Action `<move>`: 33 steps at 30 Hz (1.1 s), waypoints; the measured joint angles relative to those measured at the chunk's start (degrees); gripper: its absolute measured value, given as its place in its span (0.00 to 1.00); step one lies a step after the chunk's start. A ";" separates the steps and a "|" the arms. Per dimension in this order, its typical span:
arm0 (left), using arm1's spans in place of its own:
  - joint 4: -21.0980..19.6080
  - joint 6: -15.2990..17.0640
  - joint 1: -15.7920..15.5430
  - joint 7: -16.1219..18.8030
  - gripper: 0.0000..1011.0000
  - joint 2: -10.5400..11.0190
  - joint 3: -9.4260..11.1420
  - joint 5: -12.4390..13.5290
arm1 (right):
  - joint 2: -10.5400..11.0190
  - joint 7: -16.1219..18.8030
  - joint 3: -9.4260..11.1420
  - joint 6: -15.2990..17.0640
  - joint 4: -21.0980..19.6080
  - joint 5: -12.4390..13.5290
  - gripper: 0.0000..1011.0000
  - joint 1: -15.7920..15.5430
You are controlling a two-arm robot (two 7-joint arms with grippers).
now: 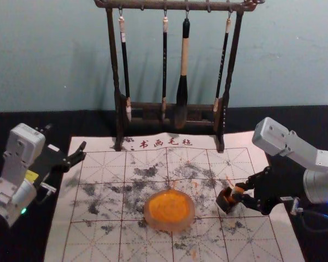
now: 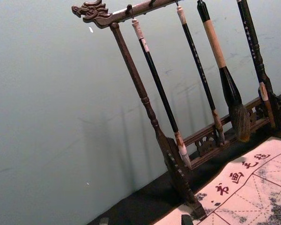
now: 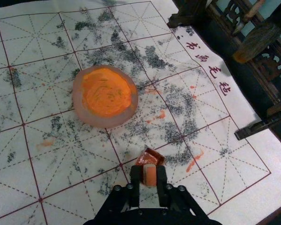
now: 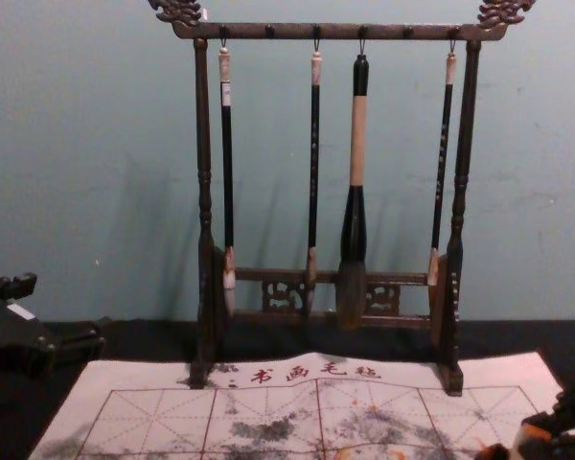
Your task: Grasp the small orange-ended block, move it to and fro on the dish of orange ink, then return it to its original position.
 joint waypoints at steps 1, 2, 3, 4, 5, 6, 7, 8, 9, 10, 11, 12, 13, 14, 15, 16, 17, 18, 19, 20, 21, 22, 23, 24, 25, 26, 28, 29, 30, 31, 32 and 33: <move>0.00 0.00 0.00 0.00 0.99 0.00 0.00 0.00 | 0.00 0.00 0.00 0.00 -0.01 0.00 0.21 0.00; 0.00 0.00 0.00 0.00 0.99 0.00 0.00 0.00 | 0.00 0.00 0.00 0.00 -0.01 0.01 0.22 0.00; 0.00 0.00 0.00 0.00 0.99 0.00 0.00 0.00 | 0.00 0.00 0.00 0.00 -0.01 0.01 0.26 0.00; 0.00 0.00 0.00 0.00 0.99 0.00 0.00 0.00 | 0.00 0.00 0.00 0.00 -0.01 0.01 0.28 0.00; 0.00 0.00 0.00 0.00 0.99 0.00 0.00 0.00 | 0.00 0.00 0.00 0.00 -0.01 0.01 0.30 0.00; 0.00 0.00 0.00 0.00 0.99 0.00 0.00 0.00 | 0.00 0.00 0.00 0.00 -0.01 0.01 0.36 0.00; 0.00 0.00 0.00 0.00 0.99 0.00 0.00 0.00 | 0.00 0.00 0.00 0.00 -0.01 0.01 0.38 0.00; 0.00 0.00 0.00 0.00 0.99 0.00 0.00 0.00 | 0.00 0.00 0.00 0.00 -0.01 0.01 0.44 0.00; 0.00 0.00 0.00 0.00 0.99 0.00 0.00 0.00 | 0.00 0.00 0.00 0.00 -0.01 0.01 0.44 0.00; 0.00 0.00 0.00 0.00 0.99 0.00 0.00 0.00 | 0.00 0.00 0.00 0.00 -0.01 0.01 0.48 0.00; 0.00 0.00 0.00 0.00 0.99 0.00 0.00 0.00 | -0.01 0.00 0.00 0.00 -0.01 0.01 0.50 0.00; 0.00 0.00 0.00 0.00 0.99 0.00 0.00 0.00 | 0.00 0.00 0.00 0.01 -0.01 0.01 0.56 0.00; 0.00 0.00 0.00 0.00 0.99 0.00 0.00 0.00 | 0.00 0.00 0.00 0.01 -0.01 0.01 0.58 0.00; 0.00 0.00 0.00 0.00 0.99 0.00 0.00 0.00 | -0.01 0.00 0.00 0.01 -0.01 0.01 0.60 0.00; 0.00 0.00 0.00 0.00 0.99 0.00 0.00 0.00 | 0.00 0.00 0.00 0.01 -0.01 0.01 0.64 0.00; 0.00 0.00 0.00 0.00 0.99 0.00 0.00 0.00 | 0.00 0.00 0.00 0.01 -0.01 0.01 0.66 0.00; 0.00 0.00 0.00 0.00 0.99 0.00 0.00 0.00 | 0.00 0.00 0.00 0.01 -0.01 0.01 0.70 0.00; 0.00 0.00 0.00 0.00 0.99 0.00 0.00 0.00 | -0.01 0.00 0.00 0.01 -0.01 0.01 0.73 0.00; 0.00 0.00 0.00 0.00 0.99 0.00 0.00 0.00 | 0.00 0.01 0.00 0.01 -0.02 0.01 0.78 0.00; 0.00 0.00 0.00 0.00 0.99 0.00 0.00 0.00 | 0.00 0.00 0.00 0.01 -0.01 0.01 0.80 0.00; 0.00 0.00 0.00 0.00 0.99 0.00 0.00 0.00 | -0.01 0.00 0.00 0.01 -0.01 0.01 0.81 0.00; 0.00 0.00 0.00 0.00 0.99 0.00 0.00 0.00 | -0.01 0.00 0.00 0.01 -0.01 0.01 0.85 0.00; 0.00 0.00 0.00 0.00 0.99 0.00 0.00 0.00 | -0.01 0.00 0.00 0.01 -0.01 0.01 0.88 0.00; 0.00 0.00 0.00 0.00 0.99 0.00 0.00 0.00 | -0.01 0.01 0.00 0.01 -0.01 0.01 0.91 0.00; 0.00 0.00 0.00 0.00 0.99 0.00 0.00 0.00 | 0.00 0.00 0.00 0.01 -0.02 0.01 0.91 0.00; 0.00 0.00 0.00 0.00 0.99 0.00 0.00 0.00 | -0.01 0.01 0.00 0.01 -0.01 0.01 0.95 0.00; 0.00 0.00 0.00 0.00 0.99 0.00 0.00 0.00 | -0.01 0.01 0.00 0.01 -0.01 0.01 0.99 0.00; 0.00 0.00 0.00 0.00 0.99 0.00 0.00 0.00 | 0.00 0.01 0.00 0.01 -0.01 0.01 0.99 0.00; 0.00 0.00 0.00 0.00 0.99 0.00 0.00 0.00 | -0.01 0.00 0.00 0.01 -0.01 0.01 0.99 0.00; 0.00 0.00 0.00 0.00 0.99 0.00 0.00 0.00 | 0.00 0.01 0.00 0.01 -0.01 0.01 0.99 0.00; 0.00 0.00 0.00 0.00 0.99 0.00 0.00 0.00 | -0.01 0.00 0.00 0.01 -0.01 0.01 0.99 0.00; 0.00 0.00 0.00 0.00 0.99 0.00 0.00 0.00 | -0.01 0.01 0.00 0.01 -0.01 0.01 0.99 0.00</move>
